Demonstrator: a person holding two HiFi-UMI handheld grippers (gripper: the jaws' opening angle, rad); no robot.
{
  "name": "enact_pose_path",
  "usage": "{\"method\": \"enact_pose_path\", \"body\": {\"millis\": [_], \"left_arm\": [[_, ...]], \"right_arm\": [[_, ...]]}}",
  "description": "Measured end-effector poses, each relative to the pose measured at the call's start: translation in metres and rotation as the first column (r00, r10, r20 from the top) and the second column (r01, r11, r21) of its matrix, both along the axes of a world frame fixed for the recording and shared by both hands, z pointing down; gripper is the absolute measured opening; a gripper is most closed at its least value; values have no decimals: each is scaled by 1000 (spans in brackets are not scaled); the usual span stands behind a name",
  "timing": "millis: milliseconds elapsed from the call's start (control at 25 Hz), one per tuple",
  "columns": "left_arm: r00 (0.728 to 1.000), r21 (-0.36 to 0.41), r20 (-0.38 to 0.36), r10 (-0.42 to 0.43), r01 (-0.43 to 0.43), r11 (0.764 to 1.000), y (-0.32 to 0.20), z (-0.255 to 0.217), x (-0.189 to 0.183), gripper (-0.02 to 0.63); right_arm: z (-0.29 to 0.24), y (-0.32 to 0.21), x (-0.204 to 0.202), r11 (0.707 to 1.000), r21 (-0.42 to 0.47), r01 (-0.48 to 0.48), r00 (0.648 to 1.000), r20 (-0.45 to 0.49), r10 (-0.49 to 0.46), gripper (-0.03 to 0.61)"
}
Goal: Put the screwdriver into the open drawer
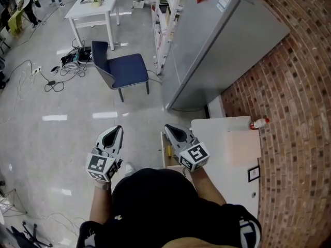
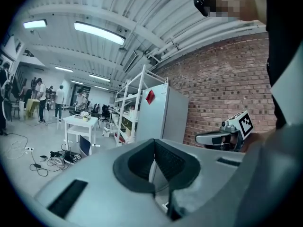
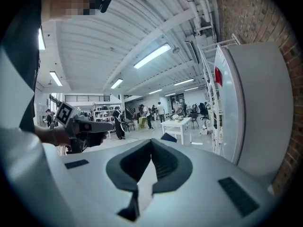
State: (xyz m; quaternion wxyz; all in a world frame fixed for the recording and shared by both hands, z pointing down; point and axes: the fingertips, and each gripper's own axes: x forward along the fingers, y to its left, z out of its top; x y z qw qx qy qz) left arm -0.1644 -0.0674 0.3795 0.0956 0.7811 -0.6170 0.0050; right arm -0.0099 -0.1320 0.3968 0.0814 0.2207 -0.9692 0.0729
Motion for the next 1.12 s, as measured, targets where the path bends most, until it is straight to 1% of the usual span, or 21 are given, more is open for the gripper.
{"method": "enact_pose_path", "body": {"millis": [200, 520, 960, 1120], "left_arm": [[1000, 4, 8, 25, -25, 1000, 7, -2, 6, 5], [999, -7, 17, 46, -46, 999, 18, 1, 14, 5], [997, -26, 23, 80, -80, 996, 26, 5, 25, 5], [997, -37, 20, 81, -80, 996, 31, 8, 28, 5]], "right_arm": [[-3, 12, 2, 1000, 15, -7, 1000, 8, 7, 11], [2, 29, 4, 1000, 3, -7, 1000, -1, 7, 11], [7, 36, 26, 998, -19, -68, 998, -6, 68, 11], [9, 41, 30, 997, -26, -72, 997, -11, 72, 11]]}}
